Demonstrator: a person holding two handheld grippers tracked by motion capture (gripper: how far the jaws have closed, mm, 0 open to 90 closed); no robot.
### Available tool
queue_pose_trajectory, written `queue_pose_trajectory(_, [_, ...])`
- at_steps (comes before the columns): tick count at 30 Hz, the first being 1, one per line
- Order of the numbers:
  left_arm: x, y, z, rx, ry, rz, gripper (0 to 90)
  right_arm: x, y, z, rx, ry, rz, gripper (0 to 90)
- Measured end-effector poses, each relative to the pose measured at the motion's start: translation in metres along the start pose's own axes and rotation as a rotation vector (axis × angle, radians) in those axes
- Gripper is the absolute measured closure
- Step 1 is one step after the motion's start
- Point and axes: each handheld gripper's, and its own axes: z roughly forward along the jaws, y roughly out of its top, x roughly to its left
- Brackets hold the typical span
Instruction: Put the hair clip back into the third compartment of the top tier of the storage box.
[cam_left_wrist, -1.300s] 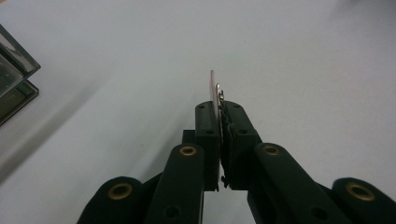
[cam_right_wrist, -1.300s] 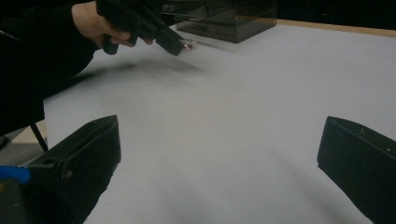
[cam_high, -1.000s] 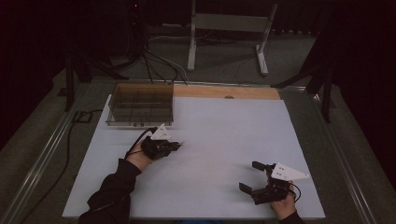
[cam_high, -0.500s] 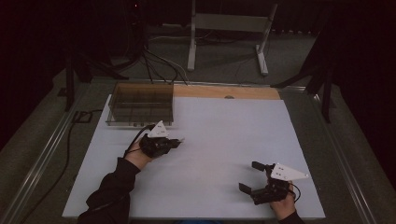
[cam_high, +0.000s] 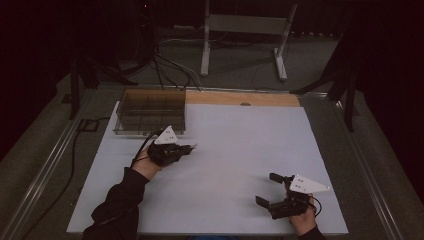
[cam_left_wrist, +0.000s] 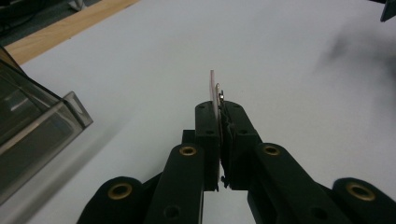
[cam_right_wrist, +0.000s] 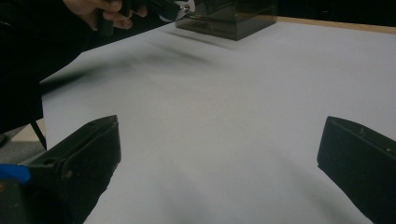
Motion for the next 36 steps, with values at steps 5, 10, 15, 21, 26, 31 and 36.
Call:
queue_pose_trajectory(5, [0.001, 0.003, -0.005, -0.022, 0.0, -0.006, 87.4, 0.0, 0.0, 0.0, 0.0, -0.001, 0.0, 0.0])
queue_pose_trajectory(10, [0.001, 0.01, -0.013, -0.043, 0.006, -0.003, 87.4, 0.0, -0.001, 0.001, 0.003, -0.007, 0.004, 0.0])
queue_pose_trajectory(15, [0.005, 0.017, -0.02, -0.056, 0.024, -0.006, 87.4, 0.0, -0.001, 0.001, 0.003, -0.013, 0.002, 0.0])
queue_pose_trajectory(21, [0.011, 0.023, -0.028, -0.047, 0.045, -0.007, 87.3, 0.001, 0.0, 0.001, 0.005, -0.011, -0.001, 0.0])
queue_pose_trajectory(26, [0.019, 0.026, -0.033, -0.055, 0.056, -0.027, 87.3, 0.001, 0.0, 0.001, 0.002, -0.011, -0.001, 0.0])
queue_pose_trajectory(31, [0.025, 0.027, -0.036, -0.057, 0.076, -0.035, 87.3, 0.0, 0.0, 0.001, 0.006, -0.011, 0.0, 0.0])
queue_pose_trajectory(36, [0.032, 0.028, -0.038, -0.066, 0.096, -0.053, 86.9, 0.0, 0.0, 0.001, 0.005, -0.009, -0.002, 0.0])
